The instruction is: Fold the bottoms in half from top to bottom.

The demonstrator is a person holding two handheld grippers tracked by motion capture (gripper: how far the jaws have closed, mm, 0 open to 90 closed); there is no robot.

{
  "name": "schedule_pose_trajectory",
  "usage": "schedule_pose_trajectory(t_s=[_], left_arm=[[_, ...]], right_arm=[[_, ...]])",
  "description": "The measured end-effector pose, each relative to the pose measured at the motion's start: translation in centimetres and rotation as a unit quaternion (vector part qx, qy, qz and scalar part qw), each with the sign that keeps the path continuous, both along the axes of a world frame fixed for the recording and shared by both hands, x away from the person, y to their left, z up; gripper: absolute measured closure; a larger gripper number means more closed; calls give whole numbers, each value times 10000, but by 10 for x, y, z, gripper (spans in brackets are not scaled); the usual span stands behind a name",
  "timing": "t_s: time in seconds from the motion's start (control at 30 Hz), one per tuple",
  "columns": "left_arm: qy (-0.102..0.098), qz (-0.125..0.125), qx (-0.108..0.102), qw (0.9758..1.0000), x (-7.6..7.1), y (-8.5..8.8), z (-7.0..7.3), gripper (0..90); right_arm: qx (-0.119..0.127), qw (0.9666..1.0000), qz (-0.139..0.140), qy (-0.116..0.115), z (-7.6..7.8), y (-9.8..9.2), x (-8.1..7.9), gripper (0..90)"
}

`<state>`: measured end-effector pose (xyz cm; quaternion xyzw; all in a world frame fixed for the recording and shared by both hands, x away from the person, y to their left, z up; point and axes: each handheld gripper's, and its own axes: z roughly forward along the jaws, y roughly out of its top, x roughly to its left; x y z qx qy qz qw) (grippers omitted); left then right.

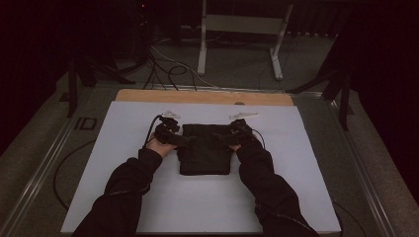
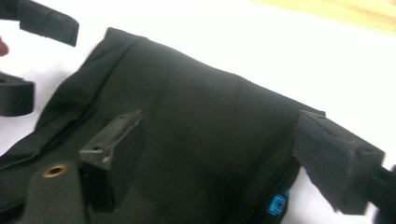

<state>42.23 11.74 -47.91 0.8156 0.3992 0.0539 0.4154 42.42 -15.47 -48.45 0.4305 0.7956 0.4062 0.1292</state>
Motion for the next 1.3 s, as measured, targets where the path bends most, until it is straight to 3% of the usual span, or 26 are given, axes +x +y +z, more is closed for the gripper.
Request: schedule_pose_trajectory(t_s=[0.17, 0.73, 0.9, 1.2, 1.3], left_arm=[[-122, -138, -83, 9998, -5, -2, 6, 1], [-298, -465, 89, 9984, -16, -11, 21, 0], [-328, -595, 57, 9977, -21, -13, 24, 0], [-421, -805, -35, 9959, -28, -12, 30, 0], [-444, -825, -99, 9956, -30, -11, 33, 0]], right_arm=[[6, 9999, 134, -47, 1, 3, -2, 132], [-26, 9992, 331, -243, 17, 6, -5, 113], [36, 9989, 435, -173, 22, 8, -6, 108], [128, 9981, 520, -319, 29, 12, -10, 101], [61, 9976, 590, -347, 32, 13, -12, 101]])
